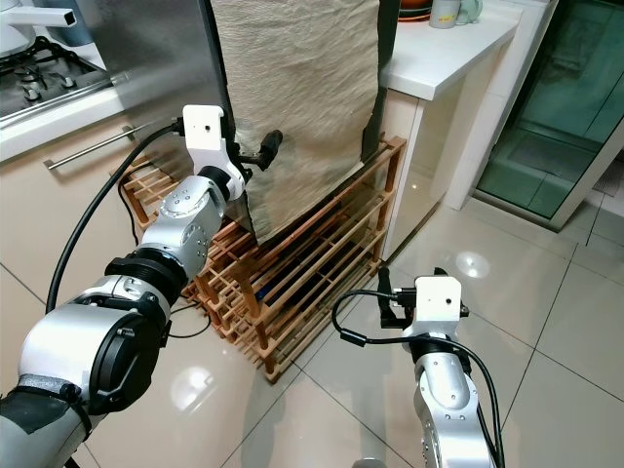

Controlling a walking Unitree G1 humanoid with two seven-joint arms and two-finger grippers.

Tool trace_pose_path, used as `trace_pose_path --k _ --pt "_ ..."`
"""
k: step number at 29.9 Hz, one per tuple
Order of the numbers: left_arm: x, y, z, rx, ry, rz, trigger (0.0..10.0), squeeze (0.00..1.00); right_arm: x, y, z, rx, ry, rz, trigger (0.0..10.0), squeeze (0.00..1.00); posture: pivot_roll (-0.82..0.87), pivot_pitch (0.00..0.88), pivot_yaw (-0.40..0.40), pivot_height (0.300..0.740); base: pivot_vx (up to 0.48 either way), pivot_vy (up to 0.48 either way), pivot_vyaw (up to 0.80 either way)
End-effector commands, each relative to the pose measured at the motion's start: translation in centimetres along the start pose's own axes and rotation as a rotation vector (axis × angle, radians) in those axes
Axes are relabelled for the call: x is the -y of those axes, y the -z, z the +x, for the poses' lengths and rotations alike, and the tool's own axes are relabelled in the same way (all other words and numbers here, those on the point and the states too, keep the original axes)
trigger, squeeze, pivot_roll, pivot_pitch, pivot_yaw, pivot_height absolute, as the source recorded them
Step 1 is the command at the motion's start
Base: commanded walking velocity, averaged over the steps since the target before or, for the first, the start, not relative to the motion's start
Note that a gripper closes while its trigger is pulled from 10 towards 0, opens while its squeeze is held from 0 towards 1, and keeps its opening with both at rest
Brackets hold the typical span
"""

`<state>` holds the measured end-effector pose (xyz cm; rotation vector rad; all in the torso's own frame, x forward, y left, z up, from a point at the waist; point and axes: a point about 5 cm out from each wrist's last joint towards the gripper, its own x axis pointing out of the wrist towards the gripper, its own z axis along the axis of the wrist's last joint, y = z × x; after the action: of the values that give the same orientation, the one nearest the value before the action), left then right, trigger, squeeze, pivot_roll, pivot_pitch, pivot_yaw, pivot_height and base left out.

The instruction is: Restocking fridge

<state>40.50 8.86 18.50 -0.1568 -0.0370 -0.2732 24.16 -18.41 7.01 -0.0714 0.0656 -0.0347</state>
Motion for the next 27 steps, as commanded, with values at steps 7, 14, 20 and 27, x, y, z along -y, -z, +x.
trace_pose_path --k 7,14,20,27 --pt "-0.3 0.2 0.1 -0.032 -0.059 0.061 10.0 0.00 -0.2 -0.2 -0.1 -0.004 -0.005 -0.003 10.0 0.00 -0.33 0.000 0.100 0.740 0.000 0.000 0.00" --pt "2.1 0.0 0.4 -0.005 0.053 -0.022 10.0 0.00 0.0 -0.4 -0.1 -0.002 -0.008 -0.009 10.0 0.00 -0.34 0.000 0.102 0.740 0.000 0.000 0.00" --pt "5.6 -0.1 0.6 0.010 0.248 -0.041 10.0 0.00 0.1 -0.4 -0.1 0.000 -0.003 -0.012 10.0 0.00 -0.35 0.000 0.106 0.740 0.000 0.000 0.00" --pt "9.8 -0.1 0.1 0.055 0.474 -0.103 10.0 0.00 0.1 -0.7 0.0 0.012 -0.008 -0.023 10.0 0.00 -0.36 0.000 0.106 0.740 0.000 0.000 0.00"
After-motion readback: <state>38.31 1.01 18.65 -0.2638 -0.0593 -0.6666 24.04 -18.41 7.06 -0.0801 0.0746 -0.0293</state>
